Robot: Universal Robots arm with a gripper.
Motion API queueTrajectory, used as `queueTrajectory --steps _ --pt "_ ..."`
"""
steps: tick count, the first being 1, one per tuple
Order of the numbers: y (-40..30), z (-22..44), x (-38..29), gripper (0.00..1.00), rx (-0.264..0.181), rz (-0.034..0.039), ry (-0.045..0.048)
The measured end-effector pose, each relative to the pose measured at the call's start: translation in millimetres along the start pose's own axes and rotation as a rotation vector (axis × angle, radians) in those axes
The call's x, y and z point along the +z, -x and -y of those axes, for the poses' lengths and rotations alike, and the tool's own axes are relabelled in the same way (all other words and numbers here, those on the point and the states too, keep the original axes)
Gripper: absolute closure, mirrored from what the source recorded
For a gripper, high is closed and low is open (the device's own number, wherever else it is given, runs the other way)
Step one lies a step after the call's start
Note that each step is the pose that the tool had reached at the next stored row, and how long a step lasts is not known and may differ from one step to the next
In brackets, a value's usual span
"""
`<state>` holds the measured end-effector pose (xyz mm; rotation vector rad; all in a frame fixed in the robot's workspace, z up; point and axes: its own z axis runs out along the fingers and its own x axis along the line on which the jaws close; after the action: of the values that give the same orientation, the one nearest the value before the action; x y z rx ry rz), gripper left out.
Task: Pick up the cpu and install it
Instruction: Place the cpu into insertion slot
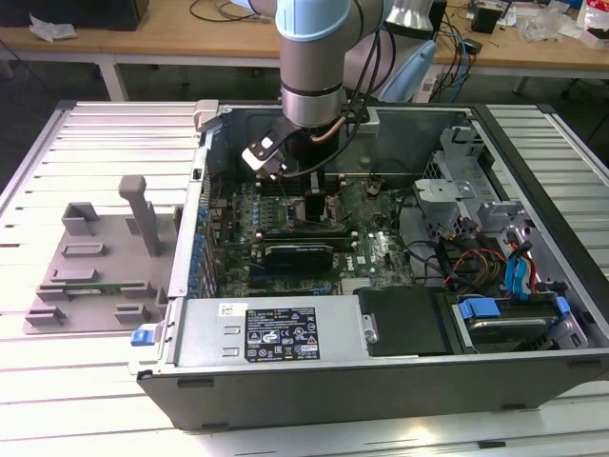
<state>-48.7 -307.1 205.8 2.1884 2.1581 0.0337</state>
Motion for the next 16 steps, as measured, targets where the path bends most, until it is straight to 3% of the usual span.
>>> queueTrajectory --steps 2,7,8,9,12,16 --pt "0.0 0.0 -0.1 0.40 0.000 0.0000 0.0000" --pt "0.0 0.0 -0.3 0.71 0.000 0.0000 -0.0001" --pt "0.0 0.0 -0.4 0.83 0.000 0.0000 0.0000" --pt "0.0 0.0 -0.5 0.89 0.000 0.0000 -0.0001" --pt "0.0 0.0 -0.6 0.89 0.000 -0.0021 -0.0002" --pt "0.0 0.5 -0.6 0.89 0.001 -0.0107 0.0015"
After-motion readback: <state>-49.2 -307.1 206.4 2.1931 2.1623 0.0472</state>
